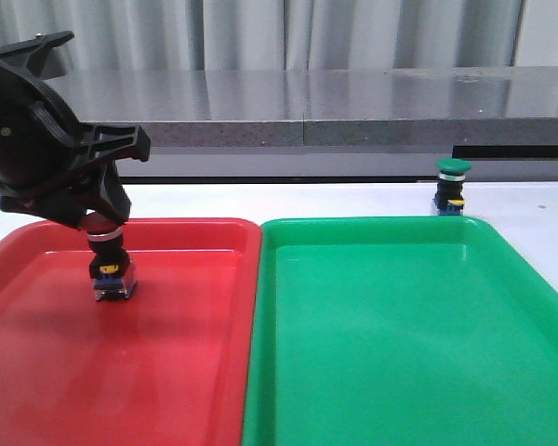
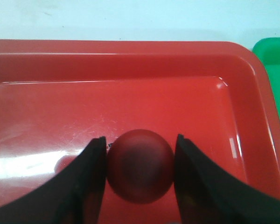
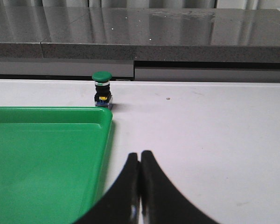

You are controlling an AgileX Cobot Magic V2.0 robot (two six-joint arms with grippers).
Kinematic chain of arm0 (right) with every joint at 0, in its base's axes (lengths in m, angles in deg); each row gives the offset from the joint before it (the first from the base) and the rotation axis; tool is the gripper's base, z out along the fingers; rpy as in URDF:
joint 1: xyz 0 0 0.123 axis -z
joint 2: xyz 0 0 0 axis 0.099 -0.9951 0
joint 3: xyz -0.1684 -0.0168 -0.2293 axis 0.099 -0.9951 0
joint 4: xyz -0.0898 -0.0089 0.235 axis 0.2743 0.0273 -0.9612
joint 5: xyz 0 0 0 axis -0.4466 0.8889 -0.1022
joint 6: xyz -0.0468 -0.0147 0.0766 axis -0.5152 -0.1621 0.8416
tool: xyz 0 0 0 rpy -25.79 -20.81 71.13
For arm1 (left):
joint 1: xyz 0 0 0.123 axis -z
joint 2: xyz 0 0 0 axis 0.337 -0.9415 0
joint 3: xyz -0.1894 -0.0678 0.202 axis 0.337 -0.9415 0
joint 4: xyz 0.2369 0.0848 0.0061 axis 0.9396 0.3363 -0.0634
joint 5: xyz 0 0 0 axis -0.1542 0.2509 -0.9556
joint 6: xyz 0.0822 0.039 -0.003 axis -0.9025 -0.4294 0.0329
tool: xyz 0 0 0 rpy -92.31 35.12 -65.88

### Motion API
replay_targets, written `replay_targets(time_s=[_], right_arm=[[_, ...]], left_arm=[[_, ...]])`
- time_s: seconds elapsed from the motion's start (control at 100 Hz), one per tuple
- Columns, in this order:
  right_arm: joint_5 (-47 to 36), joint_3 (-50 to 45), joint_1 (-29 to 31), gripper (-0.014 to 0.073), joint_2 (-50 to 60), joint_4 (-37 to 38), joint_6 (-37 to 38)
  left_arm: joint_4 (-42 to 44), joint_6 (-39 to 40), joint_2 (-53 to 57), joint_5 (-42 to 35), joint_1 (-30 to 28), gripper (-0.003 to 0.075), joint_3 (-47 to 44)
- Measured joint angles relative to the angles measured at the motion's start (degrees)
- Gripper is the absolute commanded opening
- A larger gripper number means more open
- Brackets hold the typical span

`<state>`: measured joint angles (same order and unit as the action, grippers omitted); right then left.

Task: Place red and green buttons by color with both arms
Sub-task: 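Carry the red button with the left gripper into the red tray, then open the left gripper and lift it away from the button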

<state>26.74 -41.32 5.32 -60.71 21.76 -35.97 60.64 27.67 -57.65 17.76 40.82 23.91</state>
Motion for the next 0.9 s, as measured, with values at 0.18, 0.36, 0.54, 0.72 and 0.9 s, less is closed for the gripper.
replay_targets(time_s=[0.18, 0.36, 0.54, 0.72, 0.9], right_arm=[[0.0, 0.0, 0.0, -0.0067, 0.0, 0.0, 0.0], [0.0, 0.0, 0.0, -0.0067, 0.0, 0.0, 0.0], [0.0, 0.0, 0.0, -0.0067, 0.0, 0.0, 0.0], [0.0, 0.0, 0.0, -0.0067, 0.0, 0.0, 0.0], [0.0, 0.0, 0.0, -0.0067, 0.0, 0.0, 0.0]], left_arm=[[0.0, 0.0, 0.0, 0.0, 0.0, 0.0314, 0.0], [-0.79, 0.0, -0.13, 0.0, 0.14, 0.0549, 0.0], [-1.78, 0.0, -0.49, 0.22, 0.14, 0.0578, -0.13], [-1.91, 0.0, 1.04, 0.69, 0.18, 0.0578, -0.13], [-1.2, 0.0, 6.12, 0.81, 0.07, 0.0578, -0.13]])
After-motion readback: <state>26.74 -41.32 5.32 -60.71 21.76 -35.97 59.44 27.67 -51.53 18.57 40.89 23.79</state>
